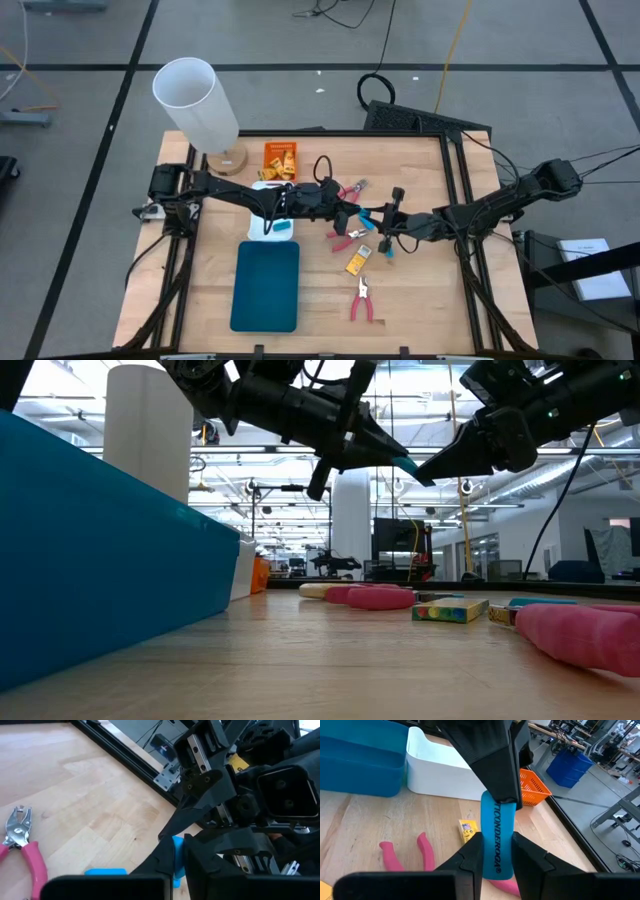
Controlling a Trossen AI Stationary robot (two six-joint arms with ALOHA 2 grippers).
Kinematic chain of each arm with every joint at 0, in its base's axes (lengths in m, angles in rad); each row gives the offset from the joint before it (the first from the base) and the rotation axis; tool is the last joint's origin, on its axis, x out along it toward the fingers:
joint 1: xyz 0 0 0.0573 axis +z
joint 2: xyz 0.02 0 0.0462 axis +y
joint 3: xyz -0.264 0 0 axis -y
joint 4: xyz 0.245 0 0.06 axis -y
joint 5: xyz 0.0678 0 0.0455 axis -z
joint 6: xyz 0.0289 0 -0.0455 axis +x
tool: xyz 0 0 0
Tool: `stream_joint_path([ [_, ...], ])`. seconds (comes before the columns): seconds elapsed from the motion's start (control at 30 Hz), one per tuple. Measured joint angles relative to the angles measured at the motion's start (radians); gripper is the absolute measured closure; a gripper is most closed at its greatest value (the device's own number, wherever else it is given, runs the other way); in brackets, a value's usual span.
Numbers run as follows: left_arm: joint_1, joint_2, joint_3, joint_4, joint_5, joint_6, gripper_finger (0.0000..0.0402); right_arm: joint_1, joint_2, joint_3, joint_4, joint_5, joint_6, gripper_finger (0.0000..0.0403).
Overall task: Pick & Place School Supplies
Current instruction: Put the blue eraser into the white bin
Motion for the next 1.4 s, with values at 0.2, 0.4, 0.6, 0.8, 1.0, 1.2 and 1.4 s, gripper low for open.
stream_joint_path([
  [0.2, 0.000, -0.002, 0.000, 0.002, 0.001, 0.070, 0.0384, 0.000, 0.000, 0.000, 0.001, 0.002, 0.023, 0.0316],
  [0.4, 0.006, -0.066, 0.000, -0.029, -0.005, 0.153, 0.0384, 0.017, -0.002, 0.000, 0.006, 0.006, 0.071, 0.0249],
  [0.6, 0.006, -0.189, 0.001, -0.159, -0.053, 0.248, 0.0384, 0.034, -0.039, 0.000, -0.021, -0.001, 0.118, 0.0178],
  [0.8, -0.081, -0.321, 0.001, -0.386, -0.056, 0.294, 0.0384, 0.048, -0.124, 0.000, -0.071, -0.002, 0.185, 0.0155],
  [1.0, -0.286, -0.429, -0.036, -0.576, -0.213, 0.227, 0.0384, 0.066, -0.222, -0.001, -0.134, -0.005, 0.216, 0.0162],
  [1.2, -0.510, -0.435, -0.059, -0.762, -0.359, 0.048, 0.0384, 0.085, -0.250, -0.024, -0.110, -0.004, 0.215, 0.0171],
  [1.4, -0.636, -0.420, -0.058, -1.052, -0.421, -0.200, 0.0384, 0.084, -0.251, -0.049, -0.080, -0.002, 0.240, 0.0170],
])
